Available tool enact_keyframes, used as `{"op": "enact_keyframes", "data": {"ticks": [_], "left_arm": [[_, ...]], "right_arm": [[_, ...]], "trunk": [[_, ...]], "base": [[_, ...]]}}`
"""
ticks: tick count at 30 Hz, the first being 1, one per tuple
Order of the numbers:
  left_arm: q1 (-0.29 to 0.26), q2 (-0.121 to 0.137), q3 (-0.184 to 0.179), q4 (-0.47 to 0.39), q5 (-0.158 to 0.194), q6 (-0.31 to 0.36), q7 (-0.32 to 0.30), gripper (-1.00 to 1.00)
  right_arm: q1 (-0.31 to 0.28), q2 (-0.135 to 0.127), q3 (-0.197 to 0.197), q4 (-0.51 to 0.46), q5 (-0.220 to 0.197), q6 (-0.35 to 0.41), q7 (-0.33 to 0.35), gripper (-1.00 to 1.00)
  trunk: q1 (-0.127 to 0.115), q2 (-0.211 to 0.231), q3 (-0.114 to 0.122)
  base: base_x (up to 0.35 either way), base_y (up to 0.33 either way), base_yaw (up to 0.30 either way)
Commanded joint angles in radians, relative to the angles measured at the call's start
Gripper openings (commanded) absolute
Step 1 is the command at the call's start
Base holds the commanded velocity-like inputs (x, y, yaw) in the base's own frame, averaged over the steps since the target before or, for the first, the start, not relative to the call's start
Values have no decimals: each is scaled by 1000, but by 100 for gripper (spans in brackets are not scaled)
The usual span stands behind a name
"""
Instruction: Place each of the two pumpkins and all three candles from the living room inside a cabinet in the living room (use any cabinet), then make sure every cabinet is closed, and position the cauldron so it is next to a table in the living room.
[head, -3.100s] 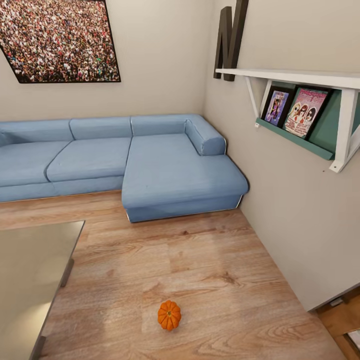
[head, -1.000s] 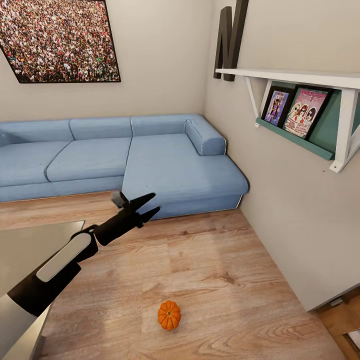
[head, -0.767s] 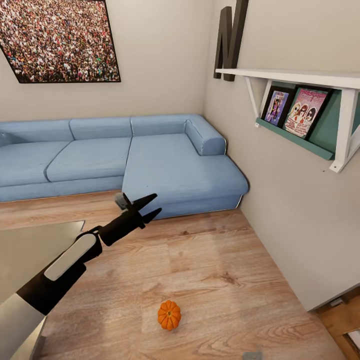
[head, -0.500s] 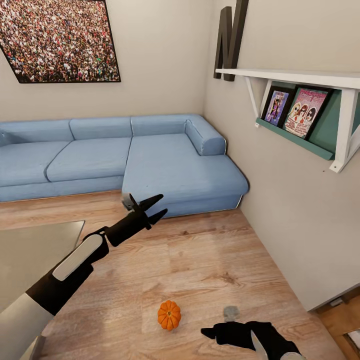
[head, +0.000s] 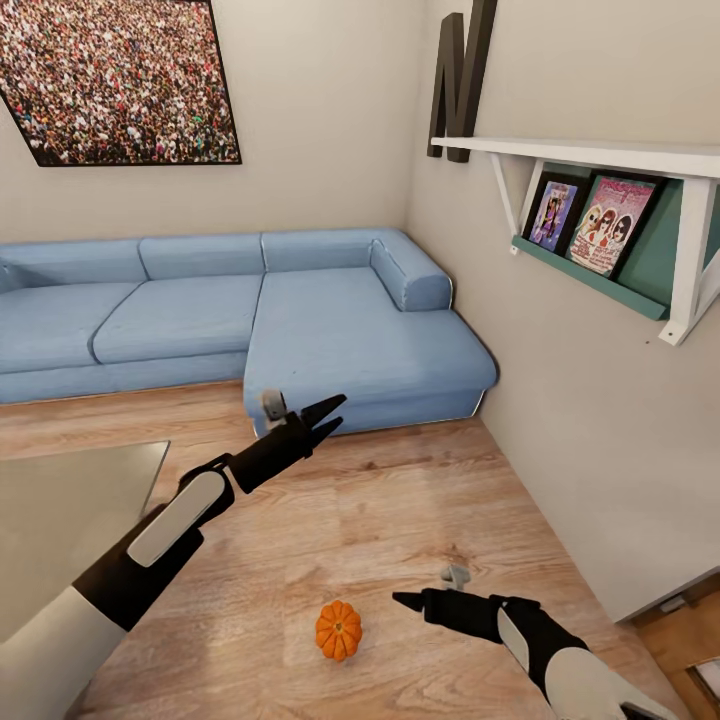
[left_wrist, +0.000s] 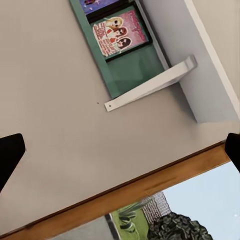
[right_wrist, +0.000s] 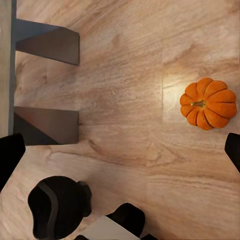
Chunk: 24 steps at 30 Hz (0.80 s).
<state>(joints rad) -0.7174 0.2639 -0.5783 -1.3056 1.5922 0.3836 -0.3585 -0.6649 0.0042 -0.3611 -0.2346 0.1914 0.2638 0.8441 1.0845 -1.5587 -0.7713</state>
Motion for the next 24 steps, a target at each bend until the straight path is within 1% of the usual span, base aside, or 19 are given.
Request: {"op": "enact_keyframes", "data": {"ticks": [1, 3, 6, 18, 24], "left_arm": [[0, -2, 0, 0, -1, -1, 0, 100], [0, -4, 0, 0, -2, -1, -4, 100], [1, -6, 1, 1, -2, 0, -5, 100], [1, -8, 2, 2, -3, 0, 1, 100], [1, -8, 0, 1, -3, -4, 1, 100]], "right_arm": [[0, 1, 0, 0, 0, 0, 0, 100], [-1, 3, -1, 0, -2, 0, -1, 100], [-1, 7, 0, 2, -4, 0, -4, 100], [-1, 10, 5, 2, 4, -9, -5, 100], [-1, 5, 8, 3, 9, -4, -38, 100]], "trunk": [[0, 0, 0], [0, 0, 0], [0, 0, 0], [0, 0, 0], [0, 0, 0]], "base": [[0, 0, 0], [3, 0, 0], [180, 0, 0], [320, 0, 0], [74, 0, 0]]}}
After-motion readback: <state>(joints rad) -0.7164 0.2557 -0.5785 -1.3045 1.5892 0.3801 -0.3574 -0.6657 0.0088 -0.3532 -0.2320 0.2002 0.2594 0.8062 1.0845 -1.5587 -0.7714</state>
